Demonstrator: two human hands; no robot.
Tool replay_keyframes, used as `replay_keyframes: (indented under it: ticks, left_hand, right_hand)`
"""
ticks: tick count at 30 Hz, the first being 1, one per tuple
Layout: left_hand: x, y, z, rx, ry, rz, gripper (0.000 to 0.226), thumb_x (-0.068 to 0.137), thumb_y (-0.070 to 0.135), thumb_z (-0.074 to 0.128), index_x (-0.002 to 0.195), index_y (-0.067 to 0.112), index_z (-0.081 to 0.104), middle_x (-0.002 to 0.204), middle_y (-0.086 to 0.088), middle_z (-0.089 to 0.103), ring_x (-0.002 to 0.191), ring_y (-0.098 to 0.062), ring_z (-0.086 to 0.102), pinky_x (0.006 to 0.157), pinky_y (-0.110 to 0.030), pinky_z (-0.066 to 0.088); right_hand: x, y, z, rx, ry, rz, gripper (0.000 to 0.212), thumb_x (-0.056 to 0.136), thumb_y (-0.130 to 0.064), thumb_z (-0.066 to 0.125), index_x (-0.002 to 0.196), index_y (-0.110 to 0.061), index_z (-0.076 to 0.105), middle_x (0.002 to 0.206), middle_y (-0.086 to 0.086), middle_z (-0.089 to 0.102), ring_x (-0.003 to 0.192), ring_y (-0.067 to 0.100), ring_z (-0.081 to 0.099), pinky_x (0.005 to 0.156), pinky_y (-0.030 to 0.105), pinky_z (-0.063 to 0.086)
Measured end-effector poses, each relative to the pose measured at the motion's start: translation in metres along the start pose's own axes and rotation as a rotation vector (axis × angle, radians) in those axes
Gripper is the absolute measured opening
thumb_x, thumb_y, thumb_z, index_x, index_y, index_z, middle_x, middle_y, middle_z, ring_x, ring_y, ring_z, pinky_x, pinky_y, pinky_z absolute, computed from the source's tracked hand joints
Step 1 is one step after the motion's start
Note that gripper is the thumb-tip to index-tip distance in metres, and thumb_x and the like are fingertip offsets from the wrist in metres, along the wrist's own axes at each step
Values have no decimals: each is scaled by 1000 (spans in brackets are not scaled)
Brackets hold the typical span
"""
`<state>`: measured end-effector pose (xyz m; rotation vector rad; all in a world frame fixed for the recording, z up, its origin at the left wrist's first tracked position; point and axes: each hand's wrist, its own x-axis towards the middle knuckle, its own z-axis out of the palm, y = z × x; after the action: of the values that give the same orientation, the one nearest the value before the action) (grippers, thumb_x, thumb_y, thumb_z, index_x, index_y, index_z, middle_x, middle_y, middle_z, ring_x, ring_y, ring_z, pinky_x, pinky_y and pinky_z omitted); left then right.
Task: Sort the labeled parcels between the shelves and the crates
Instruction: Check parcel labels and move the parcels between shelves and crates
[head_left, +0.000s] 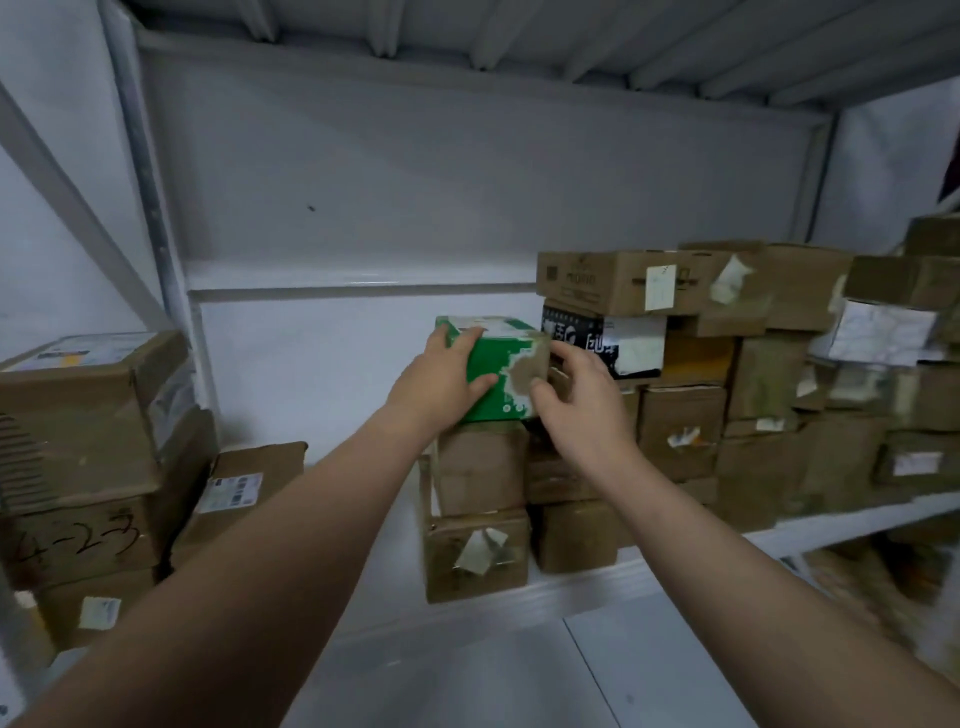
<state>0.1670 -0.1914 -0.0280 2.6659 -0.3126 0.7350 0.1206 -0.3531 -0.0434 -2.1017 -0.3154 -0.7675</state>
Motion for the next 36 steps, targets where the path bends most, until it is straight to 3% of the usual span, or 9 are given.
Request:
replay_keyframes:
  ticks: [5, 9, 11, 14, 18, 24, 28, 31, 36]
  left_hand:
    - [-28, 0, 13, -154, 251, 14, 51, 93, 33, 55, 140, 19, 38, 148, -8, 27, 118, -27, 51, 87, -28, 45]
    - [-47, 9, 25, -233, 355, 22, 46, 95, 29, 53, 137, 19, 40, 148, -5, 28, 126, -19, 44, 92, -21, 37]
    - [-56, 14, 29, -273, 377, 14, 44, 95, 28, 52, 137, 18, 40, 147, -5, 32, 130, -17, 39, 99, -23, 34]
    - [-65, 21, 29, -442, 431, -22, 29, 97, 25, 48, 126, 22, 45, 138, -2, 39, 127, -11, 39, 102, -25, 37]
    - [-74, 30, 21, -811, 531, -127, 7, 97, 27, 47, 97, 30, 41, 115, 8, 45, 108, 6, 48, 84, -13, 46]
    - [-89, 19, -2, -1010, 609, -160, 48, 90, 23, 61, 131, 33, 39, 121, 14, 43, 103, 23, 45, 72, 2, 41]
    - [-115, 3, -19, -1049, 499, -32, 57, 85, 20, 67, 129, 43, 40, 133, 13, 50, 118, 5, 50, 89, -18, 49]
    - [-134, -9, -23, -1114, 427, -32, 57, 79, 25, 67, 123, 47, 39, 129, 3, 59, 119, -13, 56, 96, -33, 50]
    - [-158, -26, -24, -1104, 468, -74, 63, 78, 27, 66, 128, 51, 38, 129, 3, 59, 119, -13, 56, 87, -21, 51]
  right_hand:
    - [5, -1, -1, 195, -87, 43, 53, 95, -28, 54, 144, -19, 35, 140, 2, 46, 126, 13, 44, 104, 32, 42]
    - [4, 3, 2, 449, -139, 72, 24, 99, -23, 48, 119, -33, 43, 102, -18, 56, 80, -24, 53, 62, -1, 42]
    - [4, 6, 5, 532, -149, 104, 23, 100, -26, 47, 122, -31, 47, 98, -22, 55, 75, -20, 55, 55, -2, 38]
    - [0, 8, 10, 573, -95, 120, 23, 99, -30, 48, 121, -29, 44, 102, -16, 56, 87, -9, 54, 60, 0, 41]
    - [-6, 8, 16, 610, -61, 76, 25, 96, -28, 53, 117, -26, 38, 117, -3, 56, 103, 4, 56, 85, 19, 47]
    - [-17, -5, 19, 749, -68, -85, 35, 93, -15, 57, 120, -30, 40, 125, -3, 56, 114, 5, 56, 93, 21, 48]
    - [-34, -17, 27, 776, -134, -153, 46, 91, -30, 59, 125, -54, 38, 129, -24, 50, 116, -11, 49, 86, 7, 44]
    - [-45, -26, 35, 784, -106, -181, 43, 88, -37, 61, 123, -50, 39, 122, -31, 52, 115, -8, 51, 87, 11, 46]
    - [-57, -42, 53, 763, -122, -229, 45, 85, -33, 62, 124, -38, 39, 113, -42, 50, 115, -10, 48, 90, 9, 42]
